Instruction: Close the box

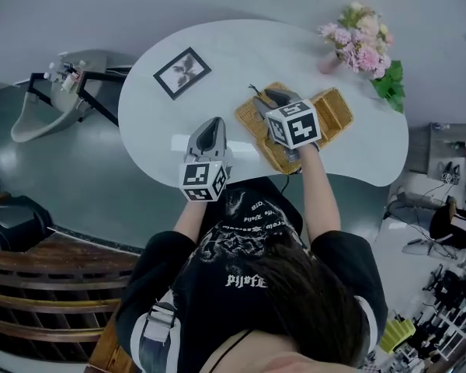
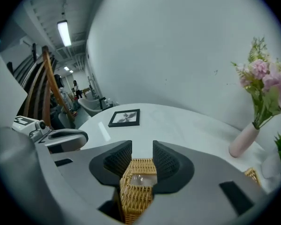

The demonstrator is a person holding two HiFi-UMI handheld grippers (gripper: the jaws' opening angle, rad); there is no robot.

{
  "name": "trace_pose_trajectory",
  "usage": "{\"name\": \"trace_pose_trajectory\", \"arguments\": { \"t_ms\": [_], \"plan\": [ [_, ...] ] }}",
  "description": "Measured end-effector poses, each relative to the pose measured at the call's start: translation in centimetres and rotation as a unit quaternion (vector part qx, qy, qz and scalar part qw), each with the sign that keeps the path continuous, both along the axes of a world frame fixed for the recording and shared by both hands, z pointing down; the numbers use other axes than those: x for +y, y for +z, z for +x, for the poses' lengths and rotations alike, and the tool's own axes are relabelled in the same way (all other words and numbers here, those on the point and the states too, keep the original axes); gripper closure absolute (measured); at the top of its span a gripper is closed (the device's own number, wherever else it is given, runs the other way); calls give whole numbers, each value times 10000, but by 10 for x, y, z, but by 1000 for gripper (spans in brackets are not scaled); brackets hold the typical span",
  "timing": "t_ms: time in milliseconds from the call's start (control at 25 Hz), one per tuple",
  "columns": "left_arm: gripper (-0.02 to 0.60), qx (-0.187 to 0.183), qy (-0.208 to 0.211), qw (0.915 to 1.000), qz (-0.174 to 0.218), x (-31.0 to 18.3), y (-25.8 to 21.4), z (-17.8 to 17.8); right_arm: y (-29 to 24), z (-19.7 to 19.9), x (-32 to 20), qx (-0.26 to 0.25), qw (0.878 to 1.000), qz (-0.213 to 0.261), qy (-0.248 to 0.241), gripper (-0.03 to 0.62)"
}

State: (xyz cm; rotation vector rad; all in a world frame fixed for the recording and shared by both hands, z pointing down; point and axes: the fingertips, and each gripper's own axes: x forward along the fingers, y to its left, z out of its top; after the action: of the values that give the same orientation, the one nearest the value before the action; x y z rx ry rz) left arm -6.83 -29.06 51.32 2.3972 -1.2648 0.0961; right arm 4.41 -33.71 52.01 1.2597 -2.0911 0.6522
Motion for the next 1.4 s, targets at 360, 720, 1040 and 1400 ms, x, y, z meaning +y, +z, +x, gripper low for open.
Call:
{"name": "trace_pose_trajectory", "arguments": {
  "t_ms": [360,720,1040,1400],
  "plan": [
    [554,-139,-207,9997,-53,-2,3,-2,47,5,-32,611,9935,-896,-335,438],
    [554,-285,-437,9986,-109,-7,8,-10,79,-7,-52,897,9812,-1521,-777,456],
    [554,-297,-687,9971,-122,-12,8,-25,99,-26,-73,893,9732,-1699,-1265,517],
    [554,-286,-743,9968,-74,-14,6,-32,81,-20,-79,756,9736,-1822,-1148,569]
  ]
}}
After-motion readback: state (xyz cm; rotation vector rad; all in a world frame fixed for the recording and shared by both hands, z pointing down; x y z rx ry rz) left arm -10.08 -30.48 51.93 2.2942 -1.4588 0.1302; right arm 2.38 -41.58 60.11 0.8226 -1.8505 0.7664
